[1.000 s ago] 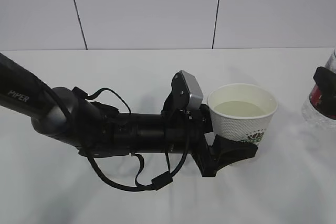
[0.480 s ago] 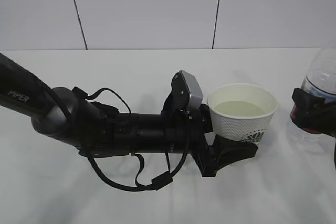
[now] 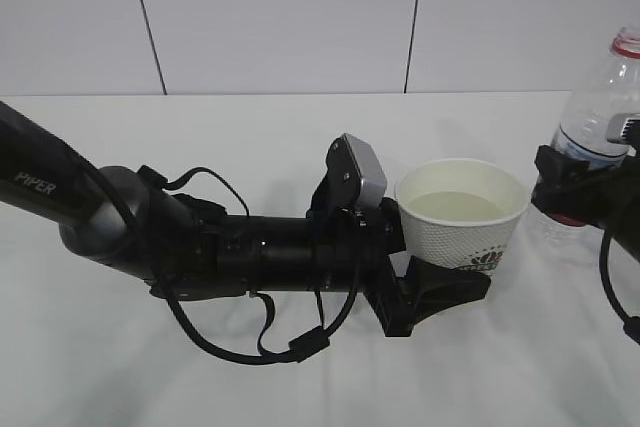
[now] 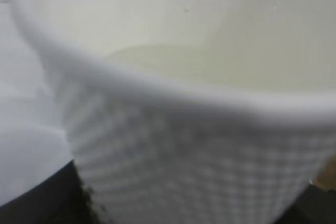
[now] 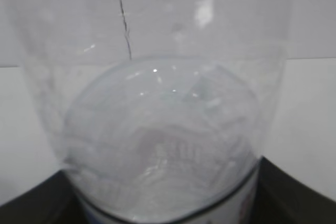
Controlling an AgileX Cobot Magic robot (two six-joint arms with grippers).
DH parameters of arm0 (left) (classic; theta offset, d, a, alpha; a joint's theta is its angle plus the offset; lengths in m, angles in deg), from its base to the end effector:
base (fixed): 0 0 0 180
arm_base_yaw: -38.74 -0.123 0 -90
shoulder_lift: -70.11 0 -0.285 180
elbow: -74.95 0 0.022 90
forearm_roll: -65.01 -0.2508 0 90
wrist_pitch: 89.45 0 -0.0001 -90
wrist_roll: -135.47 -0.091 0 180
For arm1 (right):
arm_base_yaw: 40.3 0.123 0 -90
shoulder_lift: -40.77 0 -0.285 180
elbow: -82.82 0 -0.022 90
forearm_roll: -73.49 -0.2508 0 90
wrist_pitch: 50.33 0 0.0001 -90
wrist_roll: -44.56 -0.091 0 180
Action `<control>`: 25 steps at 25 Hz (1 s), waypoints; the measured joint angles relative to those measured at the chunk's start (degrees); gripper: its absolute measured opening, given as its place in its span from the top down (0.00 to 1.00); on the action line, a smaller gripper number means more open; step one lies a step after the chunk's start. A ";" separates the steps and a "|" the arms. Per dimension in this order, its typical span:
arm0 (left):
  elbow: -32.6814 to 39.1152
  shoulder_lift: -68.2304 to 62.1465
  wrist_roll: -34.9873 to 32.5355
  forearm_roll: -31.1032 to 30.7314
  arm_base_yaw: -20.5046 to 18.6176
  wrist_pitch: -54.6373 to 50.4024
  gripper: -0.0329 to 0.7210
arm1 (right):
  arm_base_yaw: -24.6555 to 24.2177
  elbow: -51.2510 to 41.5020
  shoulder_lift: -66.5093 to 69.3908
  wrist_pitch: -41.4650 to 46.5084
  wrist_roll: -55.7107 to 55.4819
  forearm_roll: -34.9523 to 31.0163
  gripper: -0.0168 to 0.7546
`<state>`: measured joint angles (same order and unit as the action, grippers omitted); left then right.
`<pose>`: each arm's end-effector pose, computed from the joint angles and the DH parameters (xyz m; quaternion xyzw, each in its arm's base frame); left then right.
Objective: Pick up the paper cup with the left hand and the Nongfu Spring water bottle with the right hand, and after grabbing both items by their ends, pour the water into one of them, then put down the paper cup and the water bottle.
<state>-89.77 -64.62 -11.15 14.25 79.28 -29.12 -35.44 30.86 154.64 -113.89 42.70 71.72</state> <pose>0.2724 -0.3135 0.1051 0.4527 0.6100 -0.4748 0.4445 0.2861 0.0218 0.1264 -0.0064 0.7786 0.0303 0.6267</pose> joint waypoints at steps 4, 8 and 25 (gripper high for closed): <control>0.00 0.00 0.00 0.00 0.00 0.00 0.25 | 0.00 2.84 2.34 -0.10 0.00 0.00 0.37; 0.00 0.00 0.00 0.04 0.00 0.00 0.25 | 0.00 5.40 4.64 -0.12 0.00 0.00 0.37; 0.00 0.00 0.00 0.26 0.00 0.11 0.25 | 0.00 16.88 14.98 -0.24 -0.04 0.00 0.37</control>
<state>-89.77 -64.62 -11.15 14.51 79.28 -29.01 -35.44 47.74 169.61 -114.13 42.65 71.72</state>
